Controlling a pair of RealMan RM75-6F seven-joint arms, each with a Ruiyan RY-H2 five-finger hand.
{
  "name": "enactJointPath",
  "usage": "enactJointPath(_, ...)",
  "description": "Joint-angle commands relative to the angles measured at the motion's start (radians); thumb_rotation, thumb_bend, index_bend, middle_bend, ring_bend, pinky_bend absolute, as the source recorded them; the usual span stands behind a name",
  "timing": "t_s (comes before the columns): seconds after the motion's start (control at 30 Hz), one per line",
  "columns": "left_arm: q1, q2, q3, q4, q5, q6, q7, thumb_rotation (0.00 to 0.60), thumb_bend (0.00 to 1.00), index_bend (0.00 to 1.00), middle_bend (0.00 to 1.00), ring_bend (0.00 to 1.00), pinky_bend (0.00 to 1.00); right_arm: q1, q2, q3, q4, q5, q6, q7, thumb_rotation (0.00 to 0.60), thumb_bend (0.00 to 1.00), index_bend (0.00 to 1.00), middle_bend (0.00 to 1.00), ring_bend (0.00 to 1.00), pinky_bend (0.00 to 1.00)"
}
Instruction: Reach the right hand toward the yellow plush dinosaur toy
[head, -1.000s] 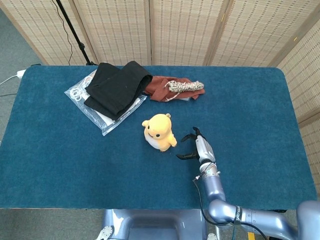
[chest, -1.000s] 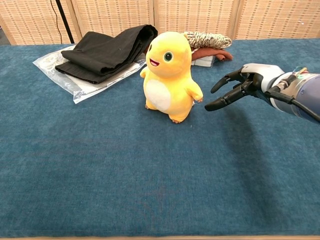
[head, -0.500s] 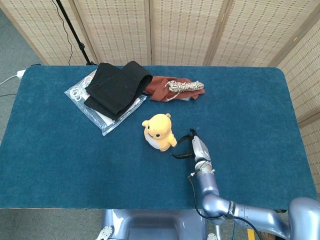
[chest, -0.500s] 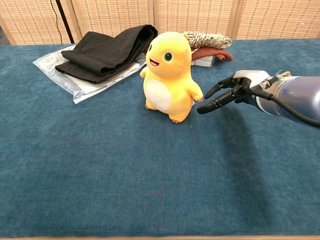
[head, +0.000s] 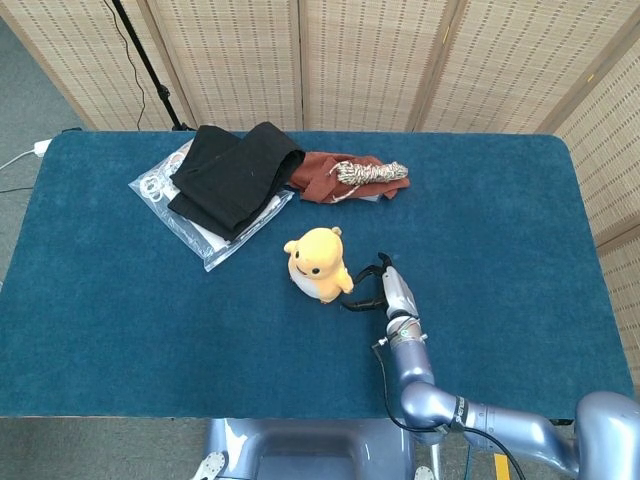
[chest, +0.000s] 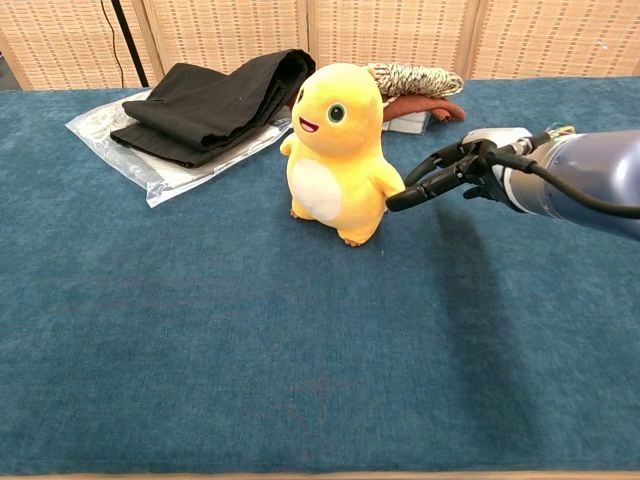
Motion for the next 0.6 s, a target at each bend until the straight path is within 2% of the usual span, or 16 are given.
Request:
enactJointPath(0.03,0.001,0.0,-0.001,0.0,-0.001,0.001,-0.001,0.6,0.0,0.0,0.0,0.0,0.0,0.005,-0.005,0.004,0.004,0.005,0.006,-0.001,0.6,0.0,0.51,0.0,0.0,0.0)
enactJointPath(0.27,0.0,0.001,-0.003,0.003,-0.004,-0.001,-0.008,0.6,0.0,0.0,0.0,0.0,0.0,0.021,-0.025,0.017,0.023,0.015,0.025,-0.004,0.6,0.0,0.59,0.0,0.0,0.0)
enactJointPath(0.6,0.003,0.001,-0.003,0.009,-0.005,0.001,-0.018,0.6,0.0,0.0,0.0,0.0,0.0,0.034,-0.055,0.028,0.051,0.016,0.06,-0.011,0.6,0.0,0.63,0.0,0.0,0.0)
